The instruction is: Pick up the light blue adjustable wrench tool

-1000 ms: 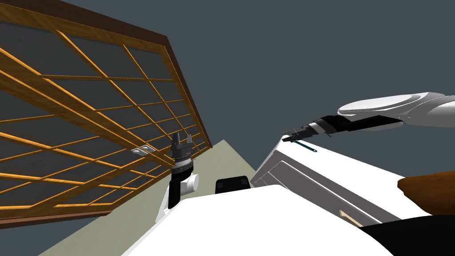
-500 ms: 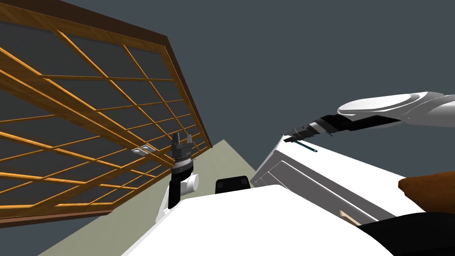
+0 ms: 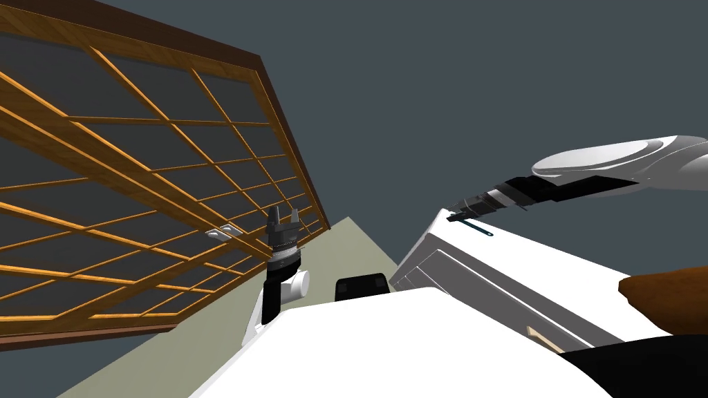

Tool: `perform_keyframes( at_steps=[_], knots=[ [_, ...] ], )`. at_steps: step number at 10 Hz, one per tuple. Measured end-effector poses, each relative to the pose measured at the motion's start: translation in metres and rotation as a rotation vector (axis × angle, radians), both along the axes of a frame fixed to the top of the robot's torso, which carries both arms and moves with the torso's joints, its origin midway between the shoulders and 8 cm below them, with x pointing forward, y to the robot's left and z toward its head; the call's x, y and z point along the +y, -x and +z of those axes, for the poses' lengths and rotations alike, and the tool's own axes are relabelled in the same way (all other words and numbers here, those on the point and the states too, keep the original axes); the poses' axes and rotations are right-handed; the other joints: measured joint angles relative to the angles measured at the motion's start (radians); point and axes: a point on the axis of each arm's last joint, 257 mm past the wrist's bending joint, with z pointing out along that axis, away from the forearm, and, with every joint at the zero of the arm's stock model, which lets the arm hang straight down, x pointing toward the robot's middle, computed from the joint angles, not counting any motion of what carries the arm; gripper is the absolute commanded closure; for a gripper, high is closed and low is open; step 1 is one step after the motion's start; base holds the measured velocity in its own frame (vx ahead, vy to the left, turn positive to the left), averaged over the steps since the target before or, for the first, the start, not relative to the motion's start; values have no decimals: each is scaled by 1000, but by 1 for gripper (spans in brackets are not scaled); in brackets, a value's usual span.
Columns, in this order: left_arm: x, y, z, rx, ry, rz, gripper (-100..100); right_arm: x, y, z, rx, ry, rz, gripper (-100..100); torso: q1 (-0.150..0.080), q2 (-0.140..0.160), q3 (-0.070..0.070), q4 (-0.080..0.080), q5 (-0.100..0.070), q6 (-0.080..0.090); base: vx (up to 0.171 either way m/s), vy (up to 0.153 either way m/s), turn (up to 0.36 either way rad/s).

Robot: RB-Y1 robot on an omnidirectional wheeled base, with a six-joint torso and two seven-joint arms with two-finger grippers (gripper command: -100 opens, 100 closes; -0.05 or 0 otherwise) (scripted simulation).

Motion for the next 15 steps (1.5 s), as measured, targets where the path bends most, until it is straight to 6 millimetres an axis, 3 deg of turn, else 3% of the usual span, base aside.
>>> perform_keyframes(
  at_steps=[3, 6, 7, 8, 11, 12, 15],
  knots=[
    [0, 0, 0, 0, 0, 0, 0, -10, 1, -1, 21, 30, -18, -100, 0, -1, 0, 0, 0, 0, -16, -12, -2],
    [0, 0, 0, 0, 0, 0, 0, -32, 7, -3, 58, 83, -49, -100, 0, 1, 1, 0, 0, 0, -31, -11, -2],
    [0, 0, 0, 0, 0, 0, 0, -32, 7, -3, 58, 84, -51, 0, 0, 0, 0, 0, 0, 0, 0, 0, 0],
    [0, 0, 0, 0, 0, 0, 0, -32, 7, -3, 58, 84, -51, -100, 0, -1, 0, 0, 0, 0, 27, 34, 94],
    [0, 0, 0, 0, 0, 0, 0, -40, 15, -16, 60, 84, -63, -100, 2, -3, -2, -1, 0, 0, 18, 21, 17],
    [0, 0, 0, 0, 0, 0, 0, -41, 15, -16, 60, 84, -64, 100, 1, -3, -1, -1, 0, 0, 0, 0, 0],
    [0, 0, 0, 0, 0, 0, 0, -41, 14, -16, 59, 85, -63, 100, 0, -2, -1, -1, 0, 0, 0, 0, 0]
  ],
)
